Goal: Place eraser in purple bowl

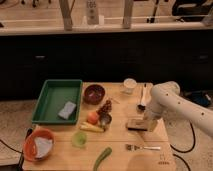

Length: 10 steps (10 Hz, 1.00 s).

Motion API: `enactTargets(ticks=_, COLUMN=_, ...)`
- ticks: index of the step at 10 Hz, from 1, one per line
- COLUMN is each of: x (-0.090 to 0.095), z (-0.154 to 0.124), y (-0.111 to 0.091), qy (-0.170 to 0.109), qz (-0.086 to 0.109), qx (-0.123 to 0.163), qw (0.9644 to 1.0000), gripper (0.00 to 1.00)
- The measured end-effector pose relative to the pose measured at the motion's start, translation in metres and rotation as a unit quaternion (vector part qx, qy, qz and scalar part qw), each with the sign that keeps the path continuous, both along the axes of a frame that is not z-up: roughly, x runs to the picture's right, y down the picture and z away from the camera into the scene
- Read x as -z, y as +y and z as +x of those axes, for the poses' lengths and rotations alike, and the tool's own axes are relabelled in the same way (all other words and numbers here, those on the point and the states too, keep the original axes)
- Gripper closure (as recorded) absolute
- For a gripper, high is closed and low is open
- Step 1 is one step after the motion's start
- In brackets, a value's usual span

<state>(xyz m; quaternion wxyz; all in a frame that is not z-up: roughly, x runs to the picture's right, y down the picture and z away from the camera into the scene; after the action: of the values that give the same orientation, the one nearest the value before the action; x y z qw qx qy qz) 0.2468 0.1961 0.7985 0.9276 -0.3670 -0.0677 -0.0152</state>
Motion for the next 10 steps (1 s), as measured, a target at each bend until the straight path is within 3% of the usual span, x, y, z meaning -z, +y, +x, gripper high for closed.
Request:
enactTargets(ticks=2, x=0.002, z=0.006, y=0.004, qy=0.0, qz=-0.001, qx=-0.001, qw=1.0, gripper=0.82)
enactTargets(ticks=7, x=-0.01, z=0.017, y=0.003, qy=-0.023, qz=0.006, qx=0.015, qw=0.9996, gripper=0.28)
enactTargets(ticks=10, x=-0.012, z=0.02, y=0.01, qy=-0.036, qz=0.005, qx=0.036, qw=0.9987, gripper=0.2)
